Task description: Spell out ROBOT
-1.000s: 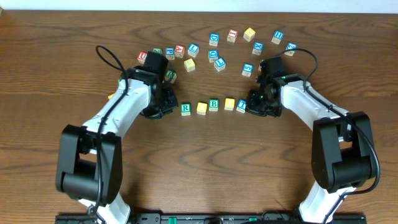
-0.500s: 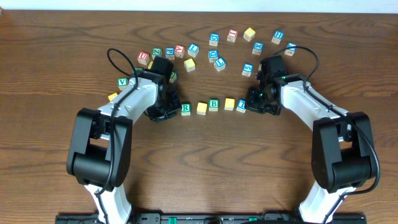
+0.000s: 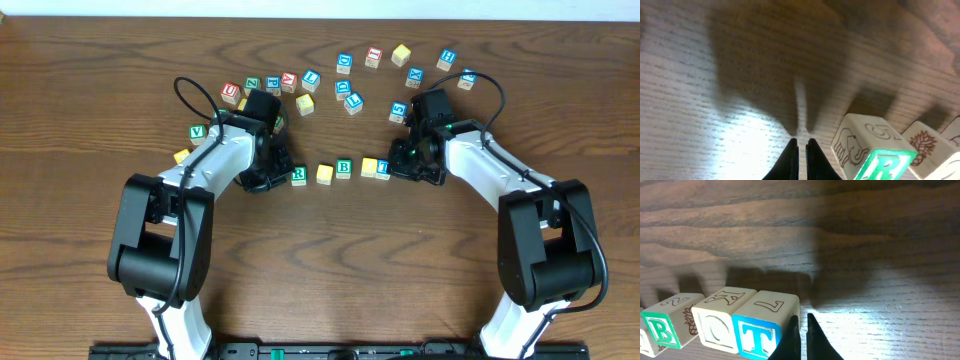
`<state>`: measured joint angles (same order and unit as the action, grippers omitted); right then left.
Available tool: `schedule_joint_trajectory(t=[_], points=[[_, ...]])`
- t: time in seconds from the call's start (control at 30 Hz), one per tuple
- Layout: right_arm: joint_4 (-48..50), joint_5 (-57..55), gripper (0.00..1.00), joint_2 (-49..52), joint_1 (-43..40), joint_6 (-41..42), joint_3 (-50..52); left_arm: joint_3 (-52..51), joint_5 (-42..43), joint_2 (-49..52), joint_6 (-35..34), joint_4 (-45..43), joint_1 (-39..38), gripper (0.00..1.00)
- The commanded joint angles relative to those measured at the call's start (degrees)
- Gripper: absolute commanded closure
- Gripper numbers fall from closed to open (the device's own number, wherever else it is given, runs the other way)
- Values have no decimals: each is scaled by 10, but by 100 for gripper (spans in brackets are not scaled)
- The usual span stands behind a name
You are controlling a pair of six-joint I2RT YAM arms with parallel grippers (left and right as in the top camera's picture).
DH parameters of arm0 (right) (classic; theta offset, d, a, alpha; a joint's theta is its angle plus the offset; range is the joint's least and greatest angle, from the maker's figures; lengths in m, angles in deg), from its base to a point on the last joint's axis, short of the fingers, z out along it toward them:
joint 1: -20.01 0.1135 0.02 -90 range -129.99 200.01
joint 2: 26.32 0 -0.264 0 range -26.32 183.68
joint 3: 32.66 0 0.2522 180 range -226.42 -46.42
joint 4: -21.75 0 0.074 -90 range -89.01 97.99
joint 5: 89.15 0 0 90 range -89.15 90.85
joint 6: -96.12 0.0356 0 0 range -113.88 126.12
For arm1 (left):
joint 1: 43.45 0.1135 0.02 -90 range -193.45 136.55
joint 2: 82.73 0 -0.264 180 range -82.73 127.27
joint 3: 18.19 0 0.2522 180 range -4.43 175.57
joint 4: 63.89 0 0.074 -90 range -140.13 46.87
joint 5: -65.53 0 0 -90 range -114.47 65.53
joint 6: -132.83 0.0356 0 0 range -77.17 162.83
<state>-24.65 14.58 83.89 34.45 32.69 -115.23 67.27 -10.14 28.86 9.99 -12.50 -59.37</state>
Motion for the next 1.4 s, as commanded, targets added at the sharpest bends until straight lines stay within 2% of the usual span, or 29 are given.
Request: schedule_joint_trajectory(t=[0.0,1.17,1.37], points=[[4,3,99,5,3,6,3,-2,3,4,-2,-3,-2,93],[30,20,99,5,22,6,3,-2,47,4,24,-57,-27,93],[40,38,99,5,25,-20,3,-2,47,4,24,-65,-29,92]])
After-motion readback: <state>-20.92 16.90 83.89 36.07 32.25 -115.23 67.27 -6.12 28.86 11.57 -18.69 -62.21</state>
